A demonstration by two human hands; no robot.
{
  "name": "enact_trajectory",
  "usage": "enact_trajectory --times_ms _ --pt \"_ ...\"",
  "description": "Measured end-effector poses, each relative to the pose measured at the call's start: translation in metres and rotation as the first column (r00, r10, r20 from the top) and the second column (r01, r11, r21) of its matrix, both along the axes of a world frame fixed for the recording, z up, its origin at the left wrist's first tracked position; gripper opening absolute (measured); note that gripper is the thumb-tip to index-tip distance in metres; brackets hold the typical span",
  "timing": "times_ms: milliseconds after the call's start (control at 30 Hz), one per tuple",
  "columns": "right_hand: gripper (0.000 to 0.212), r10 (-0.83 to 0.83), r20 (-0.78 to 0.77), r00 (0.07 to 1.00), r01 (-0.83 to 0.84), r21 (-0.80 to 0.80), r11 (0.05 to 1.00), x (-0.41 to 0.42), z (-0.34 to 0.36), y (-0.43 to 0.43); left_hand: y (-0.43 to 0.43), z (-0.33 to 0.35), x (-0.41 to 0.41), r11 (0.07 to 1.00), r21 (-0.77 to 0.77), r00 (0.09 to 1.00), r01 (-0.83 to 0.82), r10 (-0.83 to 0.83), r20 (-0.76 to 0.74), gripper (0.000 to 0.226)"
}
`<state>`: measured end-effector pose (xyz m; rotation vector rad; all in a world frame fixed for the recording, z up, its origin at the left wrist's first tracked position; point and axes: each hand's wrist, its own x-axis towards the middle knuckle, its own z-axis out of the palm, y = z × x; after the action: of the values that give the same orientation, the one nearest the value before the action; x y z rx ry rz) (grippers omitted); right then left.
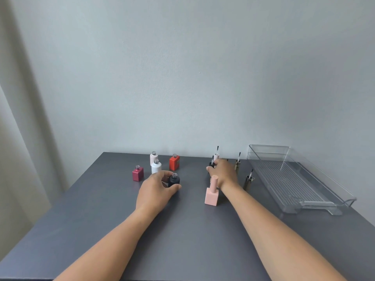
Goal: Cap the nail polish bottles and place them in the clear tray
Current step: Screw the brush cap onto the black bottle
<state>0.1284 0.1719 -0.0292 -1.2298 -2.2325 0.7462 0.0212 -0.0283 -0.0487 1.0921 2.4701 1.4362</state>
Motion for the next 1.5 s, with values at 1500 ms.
enact_trajectory --times_ms 1500 --pt "0.013 0.413 -0.195 0.889 -0.401 0.103 0.91 0.1 0.074 -0.095 -0.032 0.036 0.069 0.964 0.251 0.994 0.084 -0.099 0.049 0.041"
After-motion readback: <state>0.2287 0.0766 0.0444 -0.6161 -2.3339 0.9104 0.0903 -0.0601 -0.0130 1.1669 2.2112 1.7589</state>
